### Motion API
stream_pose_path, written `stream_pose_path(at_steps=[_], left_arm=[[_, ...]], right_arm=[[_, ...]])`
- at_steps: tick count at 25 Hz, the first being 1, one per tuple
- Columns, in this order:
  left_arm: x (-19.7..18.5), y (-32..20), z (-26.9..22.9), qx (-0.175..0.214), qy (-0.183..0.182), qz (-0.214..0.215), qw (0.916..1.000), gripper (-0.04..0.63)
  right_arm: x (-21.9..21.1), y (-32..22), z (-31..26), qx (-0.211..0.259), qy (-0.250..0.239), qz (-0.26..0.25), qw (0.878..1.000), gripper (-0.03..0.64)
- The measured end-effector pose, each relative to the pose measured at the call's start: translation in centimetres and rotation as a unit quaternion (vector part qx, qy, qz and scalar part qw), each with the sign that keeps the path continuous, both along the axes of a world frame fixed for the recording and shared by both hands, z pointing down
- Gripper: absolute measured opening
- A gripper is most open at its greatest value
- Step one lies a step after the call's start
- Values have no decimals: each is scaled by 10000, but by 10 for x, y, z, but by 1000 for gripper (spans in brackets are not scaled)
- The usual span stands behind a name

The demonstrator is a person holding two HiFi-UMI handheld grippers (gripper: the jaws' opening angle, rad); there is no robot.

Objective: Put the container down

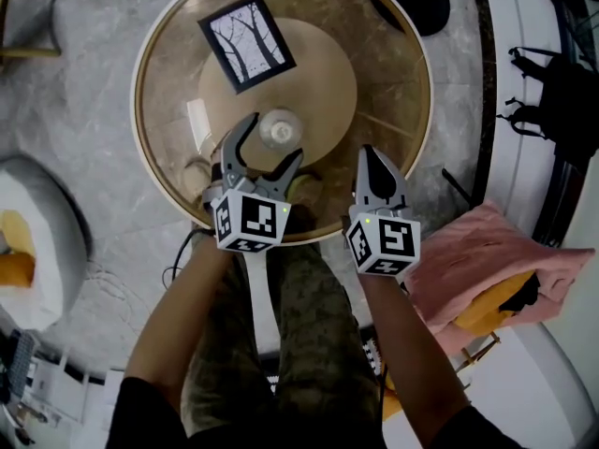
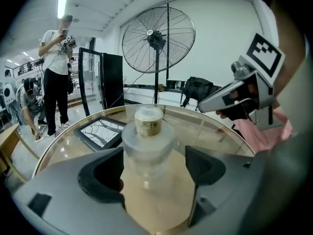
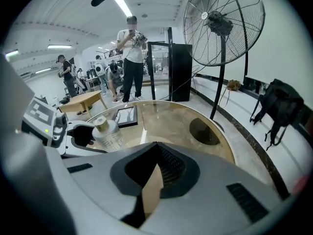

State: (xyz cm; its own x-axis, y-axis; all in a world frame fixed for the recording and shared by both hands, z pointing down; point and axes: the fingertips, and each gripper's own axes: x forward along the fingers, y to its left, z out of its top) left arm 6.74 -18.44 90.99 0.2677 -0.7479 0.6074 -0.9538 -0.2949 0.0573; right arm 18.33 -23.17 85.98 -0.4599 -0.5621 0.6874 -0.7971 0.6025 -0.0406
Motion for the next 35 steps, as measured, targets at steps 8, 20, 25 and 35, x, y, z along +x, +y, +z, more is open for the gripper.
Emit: stream_pose_path(at_steps=[8, 20, 25, 35], left_arm=[[-22, 32, -61, 2, 329, -313, 9990, 383], [-83, 37, -224, 305, 1175, -1048, 9871, 380], [-93, 32, -285, 472, 1388, -1094, 9831, 362], [-125, 36, -447, 1149, 1503, -801, 9787, 103]], right_arm=[[-7, 9, -43, -10, -8, -9, 10000, 21], [-23, 9, -162, -119, -285, 200, 9993, 21], [-43, -2, -233, 151, -536, 278, 9981, 21], [-69, 0, -410, 704, -843, 312, 9935, 21]])
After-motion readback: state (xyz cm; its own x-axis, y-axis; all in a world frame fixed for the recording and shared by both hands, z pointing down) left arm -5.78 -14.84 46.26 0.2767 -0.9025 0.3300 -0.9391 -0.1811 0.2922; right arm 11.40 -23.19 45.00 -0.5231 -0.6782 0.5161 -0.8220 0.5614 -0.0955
